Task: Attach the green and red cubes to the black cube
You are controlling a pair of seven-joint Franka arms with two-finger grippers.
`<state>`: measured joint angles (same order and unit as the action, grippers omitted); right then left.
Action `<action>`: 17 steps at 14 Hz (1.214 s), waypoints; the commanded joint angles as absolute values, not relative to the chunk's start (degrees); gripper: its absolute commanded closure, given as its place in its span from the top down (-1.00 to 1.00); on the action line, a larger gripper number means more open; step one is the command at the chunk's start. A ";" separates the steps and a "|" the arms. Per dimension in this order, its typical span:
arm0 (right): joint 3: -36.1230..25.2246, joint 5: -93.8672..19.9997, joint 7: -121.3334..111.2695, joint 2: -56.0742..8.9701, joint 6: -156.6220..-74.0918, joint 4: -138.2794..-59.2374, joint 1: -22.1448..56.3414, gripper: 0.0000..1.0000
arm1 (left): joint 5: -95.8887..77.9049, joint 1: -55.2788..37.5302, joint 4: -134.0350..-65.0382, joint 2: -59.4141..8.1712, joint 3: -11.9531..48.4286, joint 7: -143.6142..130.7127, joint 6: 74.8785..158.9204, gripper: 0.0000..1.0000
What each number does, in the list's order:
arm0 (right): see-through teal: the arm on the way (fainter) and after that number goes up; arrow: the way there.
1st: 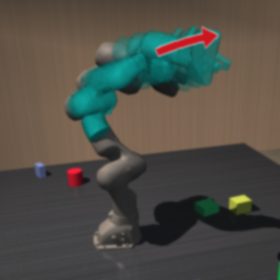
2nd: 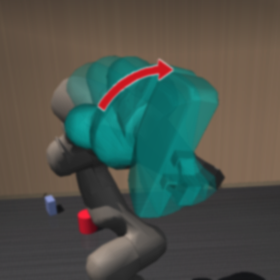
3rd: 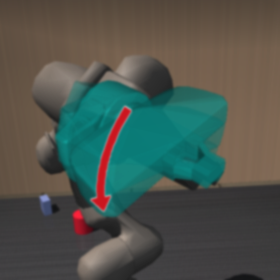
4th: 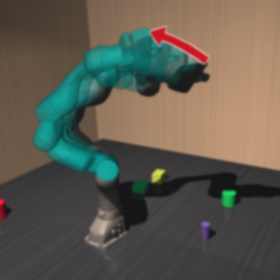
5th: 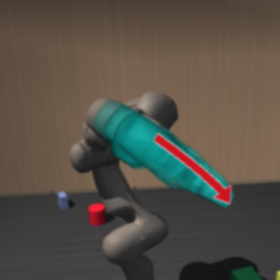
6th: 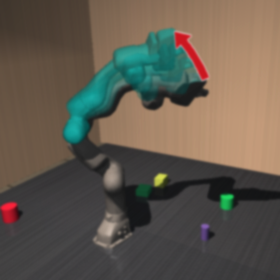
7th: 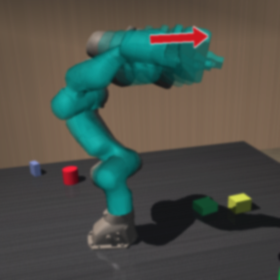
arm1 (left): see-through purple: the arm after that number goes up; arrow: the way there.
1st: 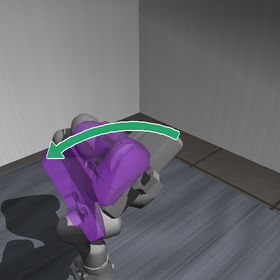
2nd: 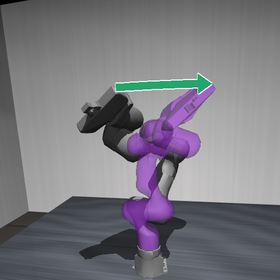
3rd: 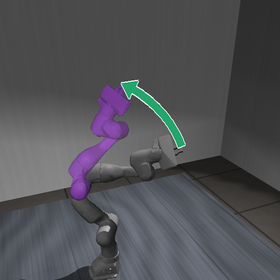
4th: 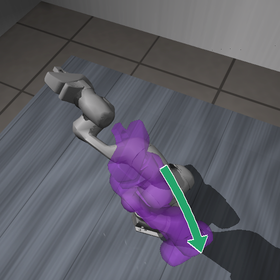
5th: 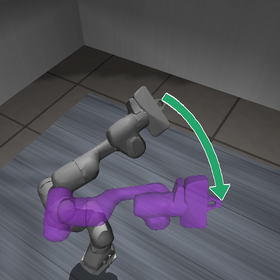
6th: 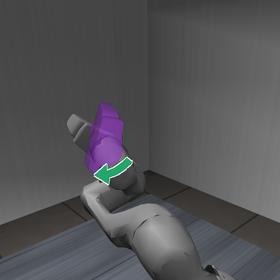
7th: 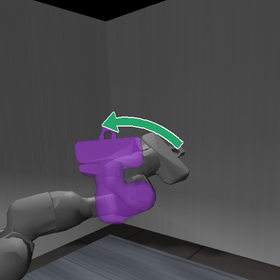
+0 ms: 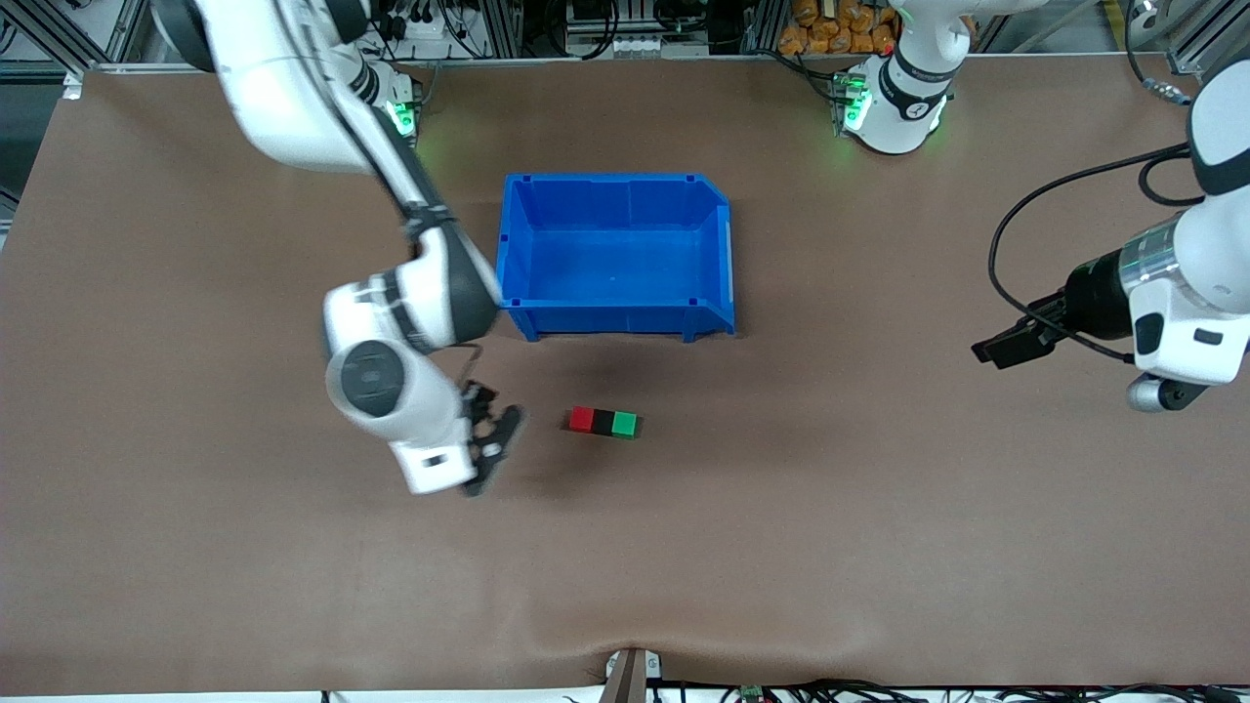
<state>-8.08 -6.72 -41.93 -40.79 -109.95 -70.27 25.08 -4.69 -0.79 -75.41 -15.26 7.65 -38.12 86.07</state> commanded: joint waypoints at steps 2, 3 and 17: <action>-6.94 -7.03 -41.31 -33.59 -106.53 -73.55 16.72 1.00 | 1.22 0.00 -84.88 -5.73 8.44 -24.48 85.61 1.00; -6.86 -7.03 -41.31 -31.83 -105.65 -74.87 13.92 1.00 | 1.49 0.00 -86.64 -4.15 8.18 -20.78 85.69 1.00; -7.56 -1.76 -21.40 -4.93 -84.31 -86.40 0.00 1.00 | 2.99 0.35 -100.20 9.50 7.65 -7.38 87.80 1.00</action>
